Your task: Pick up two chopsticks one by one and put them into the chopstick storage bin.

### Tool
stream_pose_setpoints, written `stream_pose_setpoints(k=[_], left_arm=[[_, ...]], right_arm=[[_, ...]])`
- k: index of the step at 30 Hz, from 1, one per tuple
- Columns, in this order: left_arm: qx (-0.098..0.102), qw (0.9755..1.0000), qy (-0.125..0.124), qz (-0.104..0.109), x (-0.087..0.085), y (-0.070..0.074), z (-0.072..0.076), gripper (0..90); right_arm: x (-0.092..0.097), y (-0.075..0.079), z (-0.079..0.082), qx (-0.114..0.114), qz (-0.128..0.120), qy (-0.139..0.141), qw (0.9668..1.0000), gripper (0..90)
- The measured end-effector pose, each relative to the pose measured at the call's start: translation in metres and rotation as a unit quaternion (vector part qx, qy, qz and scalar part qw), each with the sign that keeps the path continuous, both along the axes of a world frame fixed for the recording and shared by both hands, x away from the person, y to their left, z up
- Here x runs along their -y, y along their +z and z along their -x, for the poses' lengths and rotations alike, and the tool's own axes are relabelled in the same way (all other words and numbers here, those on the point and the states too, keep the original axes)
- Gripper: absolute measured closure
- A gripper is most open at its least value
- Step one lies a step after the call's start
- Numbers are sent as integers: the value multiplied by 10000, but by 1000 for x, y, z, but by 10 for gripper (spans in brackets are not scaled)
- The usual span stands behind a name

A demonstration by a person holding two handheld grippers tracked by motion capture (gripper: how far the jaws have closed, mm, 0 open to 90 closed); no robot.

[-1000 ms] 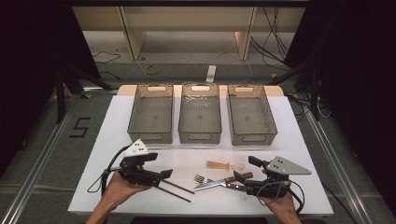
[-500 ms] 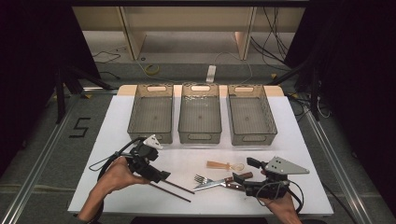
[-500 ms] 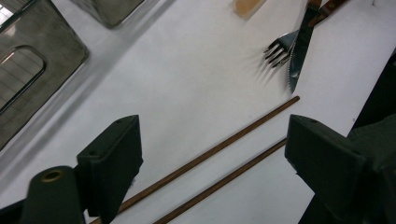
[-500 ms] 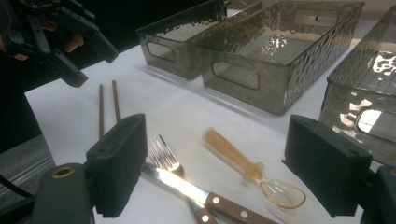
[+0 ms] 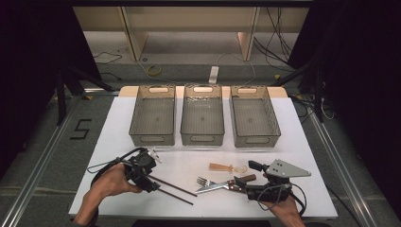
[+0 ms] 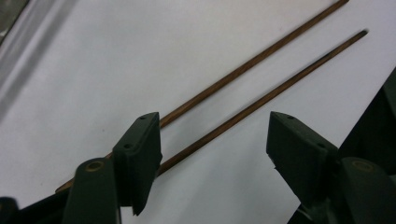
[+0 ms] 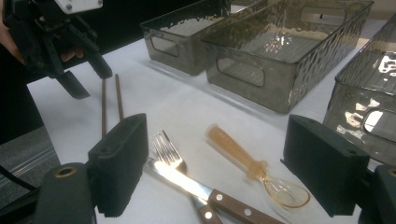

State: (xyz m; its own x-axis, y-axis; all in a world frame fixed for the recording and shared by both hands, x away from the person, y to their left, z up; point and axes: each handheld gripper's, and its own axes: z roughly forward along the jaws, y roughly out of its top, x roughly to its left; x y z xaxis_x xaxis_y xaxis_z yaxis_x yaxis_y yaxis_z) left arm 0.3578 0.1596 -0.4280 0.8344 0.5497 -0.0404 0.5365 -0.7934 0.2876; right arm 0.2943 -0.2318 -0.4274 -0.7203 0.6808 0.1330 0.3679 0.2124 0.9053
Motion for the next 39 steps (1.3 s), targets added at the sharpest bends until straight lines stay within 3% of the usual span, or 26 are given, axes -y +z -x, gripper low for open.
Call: stream_pose_setpoints(k=[5, 10, 19, 26, 30, 39], left_arm=[[-186, 9996, -52, -194, 1, -6, -1, 399], [-258, 9982, -130, -520, 2, -16, -4, 455], [-341, 9944, -528, -851, 7, -25, -7, 535], [-304, 9942, -616, -824, 5, -25, -10, 571], [-374, 9920, -700, -980, 5, -29, -11, 579], [-322, 9897, -858, -1096, 8, -30, -7, 590]], right_arm=[[0, 0, 0, -25, -18, 21, 10000, 230], [0, 0, 0, -48, -3, 48, 10000, 232], [-1, -1, -1, -66, 7, 48, 10000, 234], [-1, -2, -1, -86, 29, 61, 9999, 236], [-1, -2, -2, -91, 37, 63, 9999, 237], [-1, -2, -2, -121, 52, 53, 9999, 239]])
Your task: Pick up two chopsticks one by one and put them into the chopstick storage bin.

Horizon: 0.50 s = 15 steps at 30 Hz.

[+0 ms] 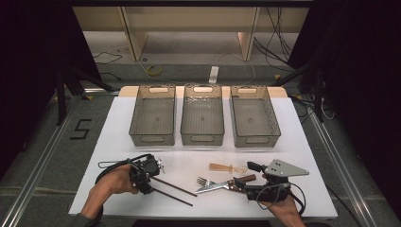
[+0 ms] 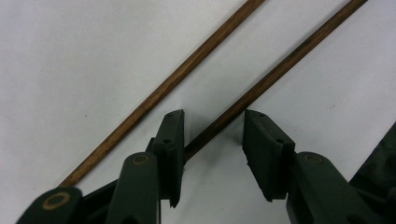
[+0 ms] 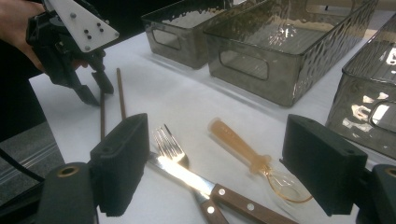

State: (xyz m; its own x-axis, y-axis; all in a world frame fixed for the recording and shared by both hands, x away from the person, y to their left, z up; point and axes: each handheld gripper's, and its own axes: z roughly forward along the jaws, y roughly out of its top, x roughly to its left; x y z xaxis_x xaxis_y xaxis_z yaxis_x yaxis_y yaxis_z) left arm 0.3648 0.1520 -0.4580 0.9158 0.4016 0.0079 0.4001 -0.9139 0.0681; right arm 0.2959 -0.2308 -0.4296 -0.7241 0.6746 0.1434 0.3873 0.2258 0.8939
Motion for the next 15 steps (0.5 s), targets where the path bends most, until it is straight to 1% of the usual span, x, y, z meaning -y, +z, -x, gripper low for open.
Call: stream_pose_setpoints(k=[1, 3, 4, 6, 12, 15], left_arm=[[-45, 10000, -53, -68, 0, 0, 0, 597], [-60, 9998, -67, -148, 3, -1, 3, 631], [-34, 9998, -106, -152, 3, -1, 3, 648], [-54, 9998, -121, -142, 4, -1, 4, 668], [-60, 9996, -238, -124, 3, -1, 5, 700], [-15, 9995, -287, -87, 3, -2, 6, 704]], right_arm=[[0, 0, 0, -1, 3, 1, 10000, 240], [0, 0, 0, -3, 2, 0, 10000, 241], [0, 0, 0, -5, -4, 3, 10000, 241], [0, 0, 0, -4, 10, 9, 10000, 241], [0, 0, 0, -27, 30, 11, 10000, 242], [-1, 0, 0, -35, 46, 26, 10000, 242]])
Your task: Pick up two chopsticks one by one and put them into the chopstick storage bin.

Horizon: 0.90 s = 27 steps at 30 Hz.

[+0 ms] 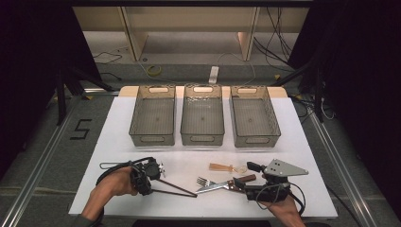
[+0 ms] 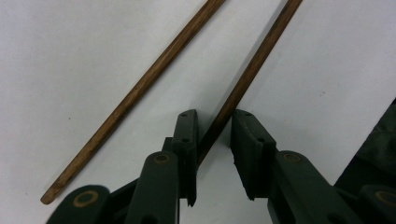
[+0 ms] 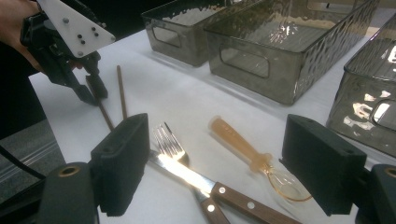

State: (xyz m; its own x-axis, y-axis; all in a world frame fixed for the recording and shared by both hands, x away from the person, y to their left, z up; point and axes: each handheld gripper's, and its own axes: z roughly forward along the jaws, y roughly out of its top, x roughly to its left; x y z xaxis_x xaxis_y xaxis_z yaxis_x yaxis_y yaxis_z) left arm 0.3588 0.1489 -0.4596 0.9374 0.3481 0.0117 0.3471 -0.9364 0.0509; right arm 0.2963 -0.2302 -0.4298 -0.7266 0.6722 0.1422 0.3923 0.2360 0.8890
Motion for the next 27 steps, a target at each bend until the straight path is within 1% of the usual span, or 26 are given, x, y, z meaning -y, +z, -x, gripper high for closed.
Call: stream_pose_setpoints(k=[1, 8, 11, 13, 14, 20, 27], left_arm=[[-10, 10000, -59, -31, 0, 0, 0, 704], [31, 9998, -174, -53, 2, 0, 2, 728], [58, 9998, -193, -45, 2, 0, 3, 736], [64, 9999, -159, -18, 2, 0, 4, 740], [47, 9997, -226, -58, 1, 1, 3, 743], [34, 9997, -228, -41, 1, 1, 4, 763], [18, 9995, -305, 0, 2, 0, 5, 799]], right_arm=[[0, 0, 0, 2, 3, 2, 10000, 242], [0, 0, 0, -12, 6, 13, 10000, 243], [0, 0, 0, -26, 17, 24, 10000, 243], [-1, 0, 0, -28, 22, 28, 10000, 243], [-1, 0, 0, -31, 23, 27, 10000, 243], [-1, 0, 0, -44, 35, 27, 10000, 244], [-1, 0, 0, -54, 68, 57, 9999, 245]])
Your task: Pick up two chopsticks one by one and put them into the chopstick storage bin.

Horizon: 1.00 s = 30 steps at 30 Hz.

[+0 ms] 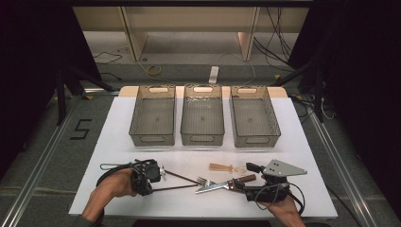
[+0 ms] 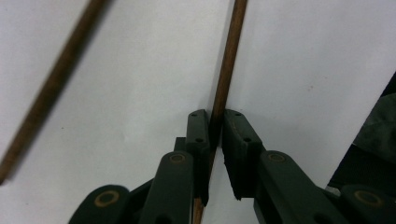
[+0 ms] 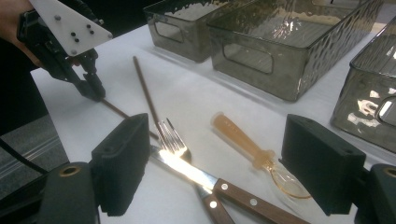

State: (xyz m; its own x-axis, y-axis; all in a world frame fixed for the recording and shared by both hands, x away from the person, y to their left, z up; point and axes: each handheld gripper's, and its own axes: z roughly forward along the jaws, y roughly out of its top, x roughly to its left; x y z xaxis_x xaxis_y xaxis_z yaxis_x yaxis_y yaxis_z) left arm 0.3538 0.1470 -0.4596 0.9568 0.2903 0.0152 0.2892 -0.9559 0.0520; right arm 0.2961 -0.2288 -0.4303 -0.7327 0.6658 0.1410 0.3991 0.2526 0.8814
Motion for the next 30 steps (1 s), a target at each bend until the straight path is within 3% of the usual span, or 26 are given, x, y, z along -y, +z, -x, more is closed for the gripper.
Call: stream_pose_setpoints(k=[6, 18, 23, 27, 29, 30], left_arm=[[-22, 9999, -102, -2, 0, 0, 1, 829], [42, 9999, -48, 152, -1, 6, 1, 844], [142, 9991, 133, 365, -4, 15, 0, 845], [297, 9957, 455, 750, -8, 26, -4, 845], [309, 9949, 503, 812, -9, 28, -6, 845], [326, 9928, 635, 967, -11, 31, -10, 845]], right_arm=[[0, 0, 0, -12, 2, 9, 10000, 245], [0, 0, 0, -32, -3, 18, 10000, 245], [0, 0, 0, -31, -10, 19, 10000, 245], [1, 0, -1, -55, -30, 2, 10000, 245], [1, 0, -1, -41, -33, -6, 10000, 245], [1, 0, -1, -41, -46, -5, 10000, 245]])
